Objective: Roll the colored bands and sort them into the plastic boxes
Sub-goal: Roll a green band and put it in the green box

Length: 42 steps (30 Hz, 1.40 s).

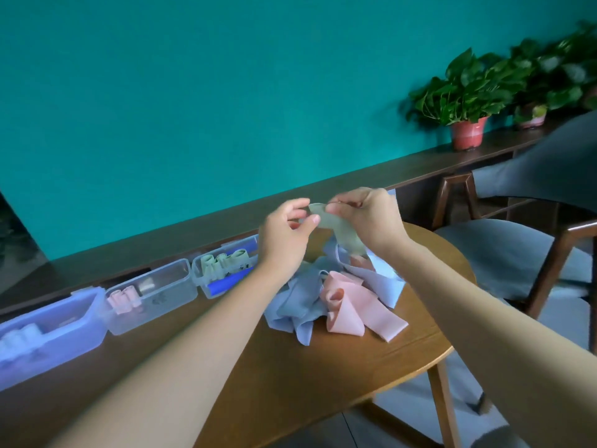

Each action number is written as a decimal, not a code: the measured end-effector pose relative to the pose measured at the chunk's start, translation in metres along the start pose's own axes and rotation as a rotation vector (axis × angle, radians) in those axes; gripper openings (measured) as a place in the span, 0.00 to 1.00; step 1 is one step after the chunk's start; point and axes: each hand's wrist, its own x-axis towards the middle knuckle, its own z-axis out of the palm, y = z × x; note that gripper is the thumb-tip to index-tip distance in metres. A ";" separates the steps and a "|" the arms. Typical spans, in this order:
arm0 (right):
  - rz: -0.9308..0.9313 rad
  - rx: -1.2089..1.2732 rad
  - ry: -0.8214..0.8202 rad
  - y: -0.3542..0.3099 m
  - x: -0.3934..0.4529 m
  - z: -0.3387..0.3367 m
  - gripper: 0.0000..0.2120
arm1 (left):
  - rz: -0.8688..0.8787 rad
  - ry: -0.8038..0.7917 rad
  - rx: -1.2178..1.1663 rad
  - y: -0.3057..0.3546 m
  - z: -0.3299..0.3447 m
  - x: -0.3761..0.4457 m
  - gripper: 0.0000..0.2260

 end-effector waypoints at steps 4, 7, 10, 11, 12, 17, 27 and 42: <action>-0.026 0.105 0.009 -0.044 0.018 0.009 0.05 | -0.034 0.111 -0.027 0.011 -0.039 0.016 0.15; -0.047 0.141 -0.009 -0.075 0.025 0.019 0.05 | -0.059 0.132 -0.129 0.022 -0.069 0.023 0.07; -0.068 0.157 -0.049 -0.100 0.028 0.032 0.06 | -0.032 0.207 -0.175 0.032 -0.101 0.023 0.05; -0.074 0.162 -0.068 -0.108 0.029 0.038 0.07 | -0.028 0.223 -0.184 0.035 -0.111 0.023 0.05; -0.075 0.165 -0.086 -0.115 0.030 0.043 0.07 | -0.035 0.228 -0.189 0.037 -0.121 0.021 0.05; -0.057 0.139 -0.183 -0.134 0.026 0.077 0.09 | -0.119 0.176 -0.172 0.039 -0.158 0.008 0.01; -0.006 0.102 -0.346 -0.107 0.005 0.116 0.10 | -0.215 0.186 -0.052 0.012 -0.169 -0.013 0.08; -0.069 0.136 -0.454 -0.105 -0.004 0.083 0.21 | -0.096 0.245 -0.014 0.046 -0.169 0.011 0.08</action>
